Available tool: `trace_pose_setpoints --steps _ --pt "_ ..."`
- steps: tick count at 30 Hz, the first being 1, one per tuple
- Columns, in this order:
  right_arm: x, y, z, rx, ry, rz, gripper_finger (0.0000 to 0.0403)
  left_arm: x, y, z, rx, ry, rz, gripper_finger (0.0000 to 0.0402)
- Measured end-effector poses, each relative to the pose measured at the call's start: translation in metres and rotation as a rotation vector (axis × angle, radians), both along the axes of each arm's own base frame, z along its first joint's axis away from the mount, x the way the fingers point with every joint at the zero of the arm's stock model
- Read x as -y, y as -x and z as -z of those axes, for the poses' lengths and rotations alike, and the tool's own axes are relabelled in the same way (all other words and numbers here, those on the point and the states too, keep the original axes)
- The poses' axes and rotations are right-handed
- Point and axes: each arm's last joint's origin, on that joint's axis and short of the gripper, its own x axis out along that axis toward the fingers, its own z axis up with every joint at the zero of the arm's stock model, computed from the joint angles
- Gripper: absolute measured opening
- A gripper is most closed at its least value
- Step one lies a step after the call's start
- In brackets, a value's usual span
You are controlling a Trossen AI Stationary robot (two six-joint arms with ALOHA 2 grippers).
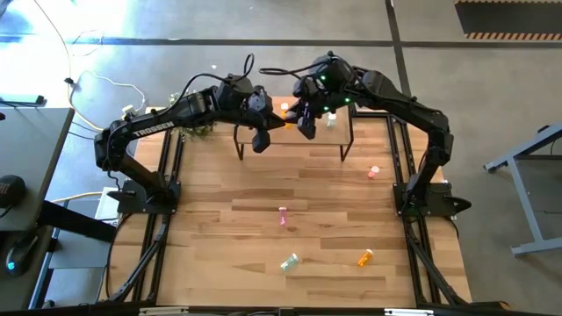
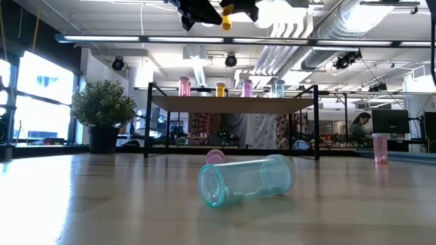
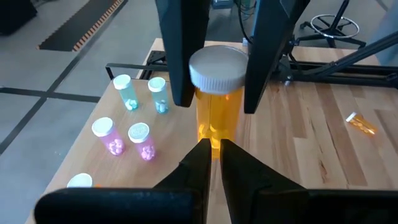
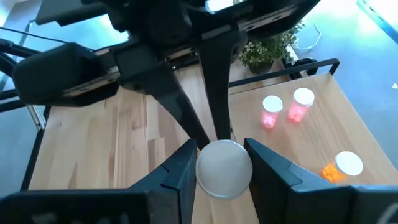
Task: Pick and place medicine bottles onto shelf by color
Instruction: Put the top orange pill bottle on the shelf aligned with the other orange pill bottle
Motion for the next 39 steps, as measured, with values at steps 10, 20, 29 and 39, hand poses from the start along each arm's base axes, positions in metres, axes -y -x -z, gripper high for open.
trace_pose_setpoints --steps 10,20,29,39 --pt "0.003 -0.003 0.003 -0.024 0.029 0.072 0.0108 -0.008 0.008 0.004 -0.060 -0.004 -0.068 0.0025" --pt "0.009 -0.009 0.013 -0.072 0.040 0.196 0.0108 -0.010 0.028 -0.003 -0.088 0.011 -0.106 0.0025" --pt "0.019 -0.027 0.038 -0.151 0.015 0.313 0.0108 0.005 0.052 -0.028 -0.024 -0.033 -0.105 0.0025" --pt "0.027 -0.045 0.072 -0.268 -0.042 0.412 0.0108 0.014 0.067 -0.035 -0.039 -0.061 -0.088 0.0025"
